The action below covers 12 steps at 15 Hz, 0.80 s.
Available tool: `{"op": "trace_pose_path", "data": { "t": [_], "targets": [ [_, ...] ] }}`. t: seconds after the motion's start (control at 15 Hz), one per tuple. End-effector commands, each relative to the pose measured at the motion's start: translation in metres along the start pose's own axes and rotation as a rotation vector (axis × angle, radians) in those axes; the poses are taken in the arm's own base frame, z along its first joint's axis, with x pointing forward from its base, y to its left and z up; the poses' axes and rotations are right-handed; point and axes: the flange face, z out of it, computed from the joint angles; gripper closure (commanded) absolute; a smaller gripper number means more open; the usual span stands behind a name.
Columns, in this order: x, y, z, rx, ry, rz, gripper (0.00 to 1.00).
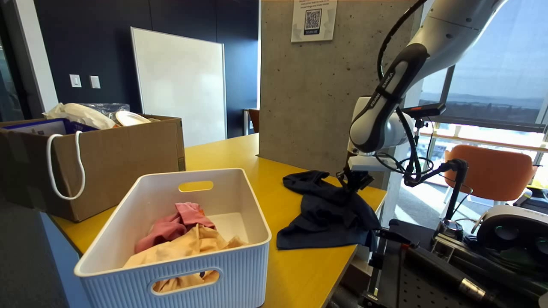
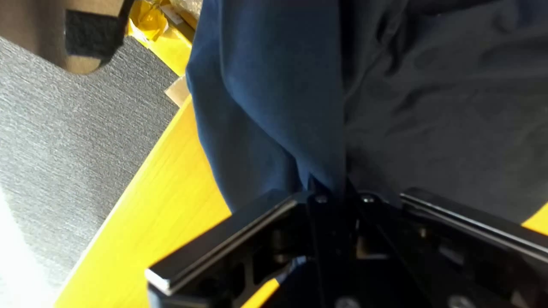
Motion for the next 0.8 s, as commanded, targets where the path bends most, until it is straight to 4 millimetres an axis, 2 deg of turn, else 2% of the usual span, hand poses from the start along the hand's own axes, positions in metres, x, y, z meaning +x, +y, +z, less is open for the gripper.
{"op": "trace_pose_path", "data": {
  "t": [0.0, 0.2, 0.4, 0.6, 0.73],
  "targets": [
    [0.038, -0.008, -0.042, 0.004, 0.072, -0.004, 0.99],
    [0.087, -0.029, -0.079, 0.016, 0.123, -0.006, 0.99],
    [0.126, -0.071, -0.117, 0.049, 0.100, -0.019, 0.99],
    [0.139, -0.119, -0.150, 0.074, 0.044, -0.048, 0.99],
    [0.143, -0.151, -0.165, 0.092, 0.015, -0.074, 0.99]
  ]
}}
